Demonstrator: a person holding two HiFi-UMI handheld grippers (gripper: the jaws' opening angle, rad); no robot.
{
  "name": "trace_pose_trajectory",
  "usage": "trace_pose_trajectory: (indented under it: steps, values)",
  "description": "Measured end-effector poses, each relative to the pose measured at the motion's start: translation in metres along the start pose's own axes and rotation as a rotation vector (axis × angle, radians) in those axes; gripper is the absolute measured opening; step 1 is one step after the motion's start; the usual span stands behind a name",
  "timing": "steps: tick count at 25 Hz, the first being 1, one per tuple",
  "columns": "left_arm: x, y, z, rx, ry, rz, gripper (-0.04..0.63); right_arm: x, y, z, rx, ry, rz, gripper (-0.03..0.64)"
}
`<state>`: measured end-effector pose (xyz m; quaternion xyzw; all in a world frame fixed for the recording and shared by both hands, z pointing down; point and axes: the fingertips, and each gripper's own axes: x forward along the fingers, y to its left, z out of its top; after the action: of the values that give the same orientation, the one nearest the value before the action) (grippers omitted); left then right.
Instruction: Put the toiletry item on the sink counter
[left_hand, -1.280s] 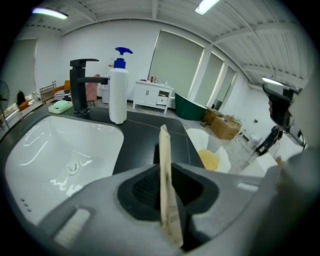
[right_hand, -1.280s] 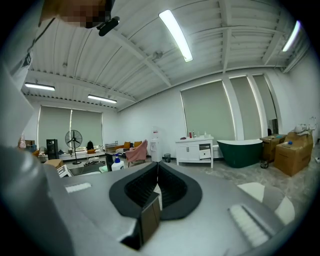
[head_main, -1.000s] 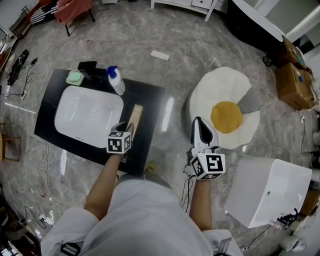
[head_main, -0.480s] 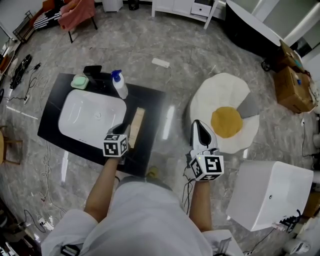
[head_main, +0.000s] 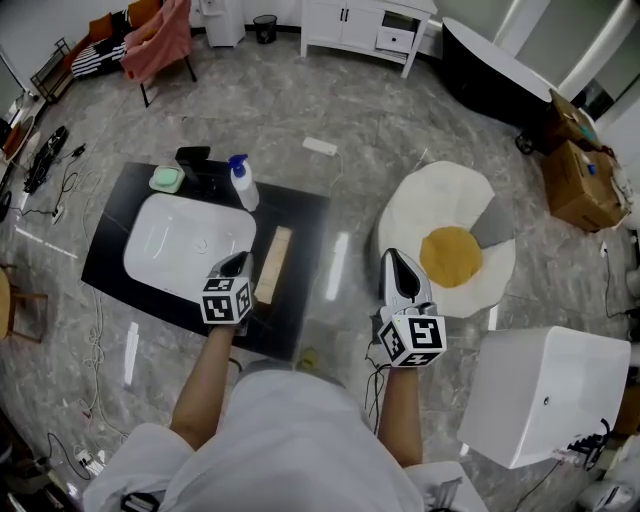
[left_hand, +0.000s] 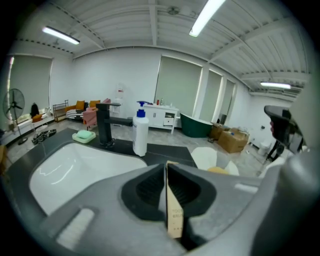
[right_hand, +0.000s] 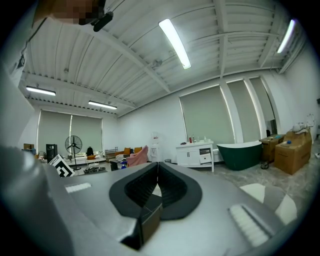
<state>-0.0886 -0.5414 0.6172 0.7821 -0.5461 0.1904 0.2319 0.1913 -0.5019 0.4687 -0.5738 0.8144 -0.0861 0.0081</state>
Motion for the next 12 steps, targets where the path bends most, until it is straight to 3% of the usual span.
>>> trace_pose_trajectory:
  steps: [12]
  values:
    - [-0.039,-0.01,0.054,0.032,-0.144,-0.012,-0.002,-0.012,0.012,0.015,0.004,-0.024,0.004,0.003]
